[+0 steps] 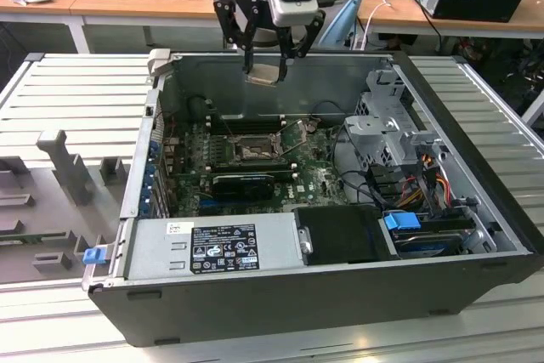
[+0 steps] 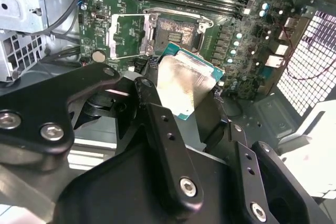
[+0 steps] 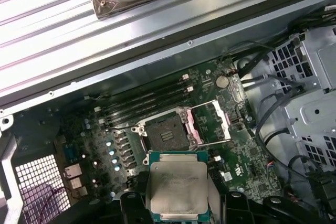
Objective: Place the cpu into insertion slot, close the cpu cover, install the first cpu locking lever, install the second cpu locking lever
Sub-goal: 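Place the cpu into insertion slot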
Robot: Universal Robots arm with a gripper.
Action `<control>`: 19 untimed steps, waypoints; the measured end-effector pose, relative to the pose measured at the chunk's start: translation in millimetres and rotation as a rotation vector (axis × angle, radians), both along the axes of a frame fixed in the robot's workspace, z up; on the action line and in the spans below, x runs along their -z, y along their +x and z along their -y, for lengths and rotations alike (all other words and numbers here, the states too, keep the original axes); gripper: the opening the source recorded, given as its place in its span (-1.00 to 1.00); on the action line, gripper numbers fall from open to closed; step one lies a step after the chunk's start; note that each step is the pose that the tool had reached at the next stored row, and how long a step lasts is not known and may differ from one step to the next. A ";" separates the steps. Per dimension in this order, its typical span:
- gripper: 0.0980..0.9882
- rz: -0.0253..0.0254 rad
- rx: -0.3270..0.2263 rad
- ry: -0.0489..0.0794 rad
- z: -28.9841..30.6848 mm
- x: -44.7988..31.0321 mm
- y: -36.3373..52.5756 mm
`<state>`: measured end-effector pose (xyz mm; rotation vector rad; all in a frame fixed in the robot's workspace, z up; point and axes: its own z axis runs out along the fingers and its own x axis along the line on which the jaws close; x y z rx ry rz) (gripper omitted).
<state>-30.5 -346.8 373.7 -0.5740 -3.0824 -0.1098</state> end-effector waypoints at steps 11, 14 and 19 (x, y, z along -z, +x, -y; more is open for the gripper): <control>-0.04 0.0000 0.110 0.000 0.0 0.3 0.0; -0.04 0.0000 0.135 0.000 0.0 0.5 0.0; -0.04 0.0000 0.176 0.000 0.0 0.6 0.0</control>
